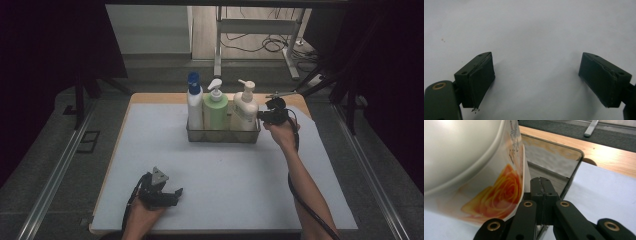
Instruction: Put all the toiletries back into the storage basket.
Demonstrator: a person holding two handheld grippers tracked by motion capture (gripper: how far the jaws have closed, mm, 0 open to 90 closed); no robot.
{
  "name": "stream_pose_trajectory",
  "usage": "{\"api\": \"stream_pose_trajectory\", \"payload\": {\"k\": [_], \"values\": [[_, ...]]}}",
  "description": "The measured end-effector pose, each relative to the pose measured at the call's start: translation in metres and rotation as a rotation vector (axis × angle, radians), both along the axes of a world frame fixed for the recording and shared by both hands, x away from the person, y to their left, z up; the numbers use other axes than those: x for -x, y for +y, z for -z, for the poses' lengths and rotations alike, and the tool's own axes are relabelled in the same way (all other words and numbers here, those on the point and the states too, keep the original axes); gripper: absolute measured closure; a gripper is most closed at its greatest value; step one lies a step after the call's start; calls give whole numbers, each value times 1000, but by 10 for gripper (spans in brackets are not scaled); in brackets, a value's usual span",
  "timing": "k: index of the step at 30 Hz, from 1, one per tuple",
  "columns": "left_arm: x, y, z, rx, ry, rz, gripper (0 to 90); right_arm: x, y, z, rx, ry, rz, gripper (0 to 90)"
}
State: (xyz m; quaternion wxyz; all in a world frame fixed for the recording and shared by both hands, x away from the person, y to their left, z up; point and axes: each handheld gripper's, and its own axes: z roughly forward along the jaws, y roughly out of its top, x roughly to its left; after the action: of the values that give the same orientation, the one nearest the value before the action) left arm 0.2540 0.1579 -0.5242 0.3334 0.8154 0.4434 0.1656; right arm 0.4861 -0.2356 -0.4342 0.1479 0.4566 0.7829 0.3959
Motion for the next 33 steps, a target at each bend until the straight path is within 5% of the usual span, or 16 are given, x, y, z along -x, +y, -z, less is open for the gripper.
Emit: {"api": "stream_pose_trajectory", "payload": {"k": [33], "values": [[0, 0, 0, 2, 0, 0, 130, -4, 15, 26, 15, 71, -14, 898]]}}
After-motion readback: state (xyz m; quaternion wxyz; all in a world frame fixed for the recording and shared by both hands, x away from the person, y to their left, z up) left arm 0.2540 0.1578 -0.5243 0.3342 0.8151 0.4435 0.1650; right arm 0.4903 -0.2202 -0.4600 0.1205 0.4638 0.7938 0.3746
